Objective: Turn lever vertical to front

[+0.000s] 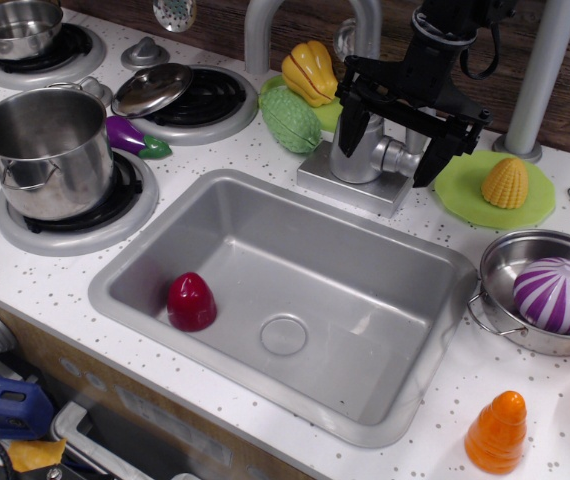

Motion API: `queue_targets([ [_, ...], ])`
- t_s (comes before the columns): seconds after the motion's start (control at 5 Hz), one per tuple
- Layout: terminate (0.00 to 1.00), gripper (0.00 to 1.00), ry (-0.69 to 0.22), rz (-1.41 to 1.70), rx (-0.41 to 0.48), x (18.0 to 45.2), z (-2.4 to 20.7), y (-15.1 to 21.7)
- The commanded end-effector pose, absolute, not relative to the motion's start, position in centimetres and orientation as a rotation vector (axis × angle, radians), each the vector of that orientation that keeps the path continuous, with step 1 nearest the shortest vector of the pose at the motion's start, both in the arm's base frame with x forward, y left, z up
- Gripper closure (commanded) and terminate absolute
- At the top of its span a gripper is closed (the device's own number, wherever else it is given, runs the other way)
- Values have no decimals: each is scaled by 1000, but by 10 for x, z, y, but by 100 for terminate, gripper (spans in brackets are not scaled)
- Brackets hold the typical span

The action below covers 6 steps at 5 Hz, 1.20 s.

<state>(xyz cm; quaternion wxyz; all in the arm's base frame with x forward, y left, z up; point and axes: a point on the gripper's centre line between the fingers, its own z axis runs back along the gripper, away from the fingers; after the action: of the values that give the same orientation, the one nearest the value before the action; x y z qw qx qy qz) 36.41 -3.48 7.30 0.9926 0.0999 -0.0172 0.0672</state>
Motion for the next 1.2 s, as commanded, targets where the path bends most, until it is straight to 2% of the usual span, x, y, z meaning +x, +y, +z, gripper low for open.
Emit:
queue_targets([
  [0.0, 0, 0, -35, 135, 200, 364, 73, -35],
  [0.4, 0, 0, -136, 180, 253, 399, 91, -41],
  [0.6, 0, 0, -177, 160, 225, 408, 102, -41],
  [1.0, 0, 0, -213, 164, 292, 415, 106, -52],
])
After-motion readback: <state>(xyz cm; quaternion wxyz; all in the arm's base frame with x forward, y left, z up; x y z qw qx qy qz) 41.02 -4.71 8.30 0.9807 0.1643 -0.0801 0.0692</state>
